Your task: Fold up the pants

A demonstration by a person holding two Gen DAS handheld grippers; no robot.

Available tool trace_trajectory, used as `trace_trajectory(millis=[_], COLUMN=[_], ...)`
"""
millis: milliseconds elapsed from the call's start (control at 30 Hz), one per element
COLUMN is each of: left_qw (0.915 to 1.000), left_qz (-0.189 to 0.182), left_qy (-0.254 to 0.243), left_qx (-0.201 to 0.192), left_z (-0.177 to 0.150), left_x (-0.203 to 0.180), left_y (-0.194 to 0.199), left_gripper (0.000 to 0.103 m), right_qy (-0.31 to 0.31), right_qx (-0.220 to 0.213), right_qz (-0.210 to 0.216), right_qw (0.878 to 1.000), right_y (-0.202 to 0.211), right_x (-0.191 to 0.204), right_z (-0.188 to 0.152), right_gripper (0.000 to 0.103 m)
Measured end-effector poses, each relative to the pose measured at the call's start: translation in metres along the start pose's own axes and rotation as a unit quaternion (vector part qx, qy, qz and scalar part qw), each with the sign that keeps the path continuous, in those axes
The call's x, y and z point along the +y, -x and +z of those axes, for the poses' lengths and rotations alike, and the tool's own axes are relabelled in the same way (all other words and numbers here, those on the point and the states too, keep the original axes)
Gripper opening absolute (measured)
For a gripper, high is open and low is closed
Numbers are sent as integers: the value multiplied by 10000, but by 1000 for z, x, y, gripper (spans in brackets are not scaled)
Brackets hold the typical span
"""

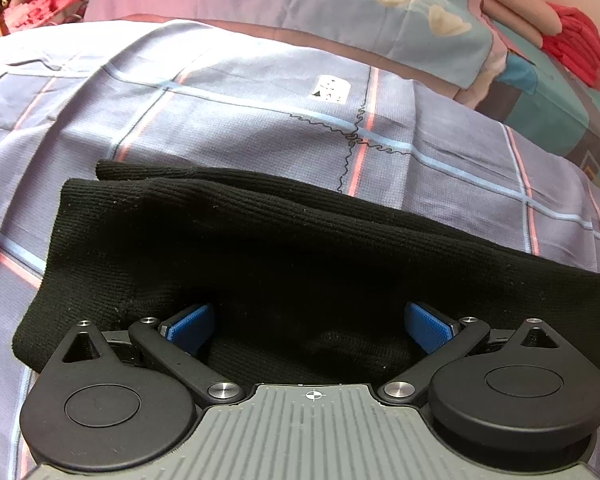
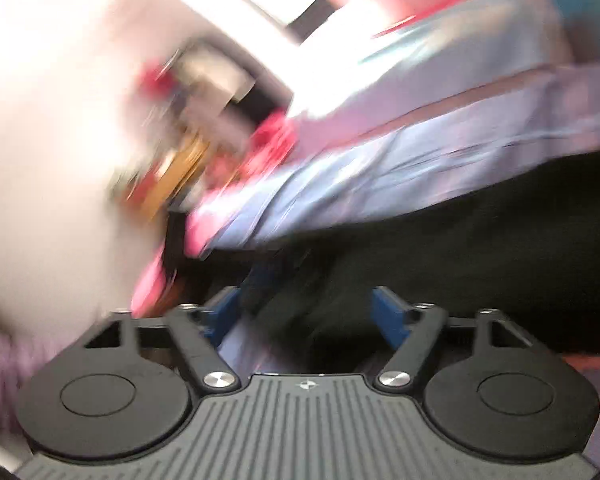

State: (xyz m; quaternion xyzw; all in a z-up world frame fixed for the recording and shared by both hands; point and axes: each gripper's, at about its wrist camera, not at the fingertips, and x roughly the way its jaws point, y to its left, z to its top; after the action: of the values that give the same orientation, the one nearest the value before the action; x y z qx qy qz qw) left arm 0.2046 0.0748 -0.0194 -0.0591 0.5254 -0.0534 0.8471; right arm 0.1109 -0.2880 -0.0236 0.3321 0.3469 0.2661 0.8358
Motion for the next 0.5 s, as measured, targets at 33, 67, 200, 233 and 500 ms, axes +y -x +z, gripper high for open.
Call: trace_trajectory(millis=[33,67,200,233,500], left_qw=[10000,10000,10000,10000,9998], left_qz=[4,10,8,3,213], left_qy=[15,21,-27,-14,33], left_qx=[0,-1,-14,-22,-24], left_z=[0,0,0,-1,0], left_x=[0,0,0,0,-6], left_y=[0,0,1,1,-1], left_gripper=[103,103,103,103,103], right_qy=[-118,-294,-1452,-1707,-2220], right_qx=[-35,-115,-1419,-1816,-3349], right_qz=[-295,-378,-774,-954,-2293], right_qw=[9995,9988,9761,9637,8865], right_y=[4,12,100,128,216], right_x=[-19,-36,-116,-136,-168], right_z=[5,9,25,30,55], right_gripper=[62,30,7,7,23])
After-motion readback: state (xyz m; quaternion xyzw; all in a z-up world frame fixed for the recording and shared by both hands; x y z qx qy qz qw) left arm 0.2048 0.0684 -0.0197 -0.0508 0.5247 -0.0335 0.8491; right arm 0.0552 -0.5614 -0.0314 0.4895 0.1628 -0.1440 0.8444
